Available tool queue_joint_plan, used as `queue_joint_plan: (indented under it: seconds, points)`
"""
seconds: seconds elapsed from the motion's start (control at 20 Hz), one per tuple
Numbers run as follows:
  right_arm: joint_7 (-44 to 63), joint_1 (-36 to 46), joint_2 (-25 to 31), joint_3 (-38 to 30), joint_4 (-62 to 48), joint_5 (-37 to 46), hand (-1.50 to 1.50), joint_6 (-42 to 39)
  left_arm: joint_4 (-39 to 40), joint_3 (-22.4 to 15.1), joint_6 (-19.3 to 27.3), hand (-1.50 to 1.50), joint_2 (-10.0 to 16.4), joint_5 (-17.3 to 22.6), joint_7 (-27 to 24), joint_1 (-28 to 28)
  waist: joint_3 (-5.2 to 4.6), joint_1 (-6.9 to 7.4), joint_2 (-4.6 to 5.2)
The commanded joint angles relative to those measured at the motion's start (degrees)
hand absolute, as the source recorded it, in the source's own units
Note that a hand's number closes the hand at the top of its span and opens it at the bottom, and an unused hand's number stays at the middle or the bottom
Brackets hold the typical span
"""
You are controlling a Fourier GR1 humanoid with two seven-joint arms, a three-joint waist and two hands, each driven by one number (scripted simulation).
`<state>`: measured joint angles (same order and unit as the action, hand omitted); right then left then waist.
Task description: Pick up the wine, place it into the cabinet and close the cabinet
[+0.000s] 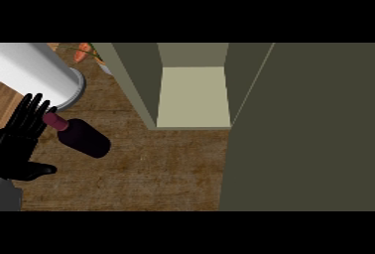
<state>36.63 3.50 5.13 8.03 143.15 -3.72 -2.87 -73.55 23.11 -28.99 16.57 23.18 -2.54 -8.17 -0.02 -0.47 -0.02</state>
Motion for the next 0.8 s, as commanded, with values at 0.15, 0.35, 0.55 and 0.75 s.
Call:
queue_joint_plan:
  seconds: [0.15,0.35,0.55,0.75]
  points:
    - [-0.3,1.8,-2.4,1.9,1.9,1.4,-1.50,1.8,7.2,-0.7,-3.9,-1.50,1.2,-2.4,-6.0,-0.1,-0.01,0.36,0.01]
    - [6.3,1.3,0.7,-2.8,8.3,-4.7,-1.50,0.3,12.1,-1.9,-4.1,-1.50,0.7,-4.8,-9.8,-2.8,-0.01,0.07,-0.02]
    - [3.6,3.6,-0.7,-3.1,3.0,-4.2,-1.50,0.7,22.6,0.0,-7.5,-1.50,4.7,-5.0,-13.5,-7.0,-0.03,0.05,0.09]
    - [0.9,-3.0,-0.5,-2.9,7.0,-5.5,-1.50,-2.2,22.9,-2.6,-4.6,-1.50,1.2,-8.0,-16.0,-6.9,0.02,-0.10,0.00]
